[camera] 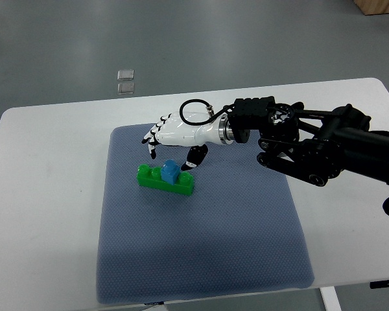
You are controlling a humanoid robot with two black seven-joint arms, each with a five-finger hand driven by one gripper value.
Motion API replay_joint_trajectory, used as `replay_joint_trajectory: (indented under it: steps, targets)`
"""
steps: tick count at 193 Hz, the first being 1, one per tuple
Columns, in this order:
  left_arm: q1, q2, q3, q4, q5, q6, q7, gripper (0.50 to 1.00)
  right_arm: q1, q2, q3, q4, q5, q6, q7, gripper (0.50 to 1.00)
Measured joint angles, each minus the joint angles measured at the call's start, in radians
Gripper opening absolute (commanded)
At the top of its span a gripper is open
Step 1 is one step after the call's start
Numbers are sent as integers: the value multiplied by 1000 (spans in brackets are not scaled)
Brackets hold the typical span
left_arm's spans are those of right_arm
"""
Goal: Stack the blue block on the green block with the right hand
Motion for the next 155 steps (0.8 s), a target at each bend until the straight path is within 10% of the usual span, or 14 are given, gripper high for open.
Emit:
replay_joint_trajectory:
  steps: [77,155]
  targets:
    - [0,0,0,0,0,0,1,1000,29,-97,77,-69,29,-4,-2,913]
    - [0,0,0,0,0,0,0,1000,-13,-139,211,-243,690,-1,-8,913]
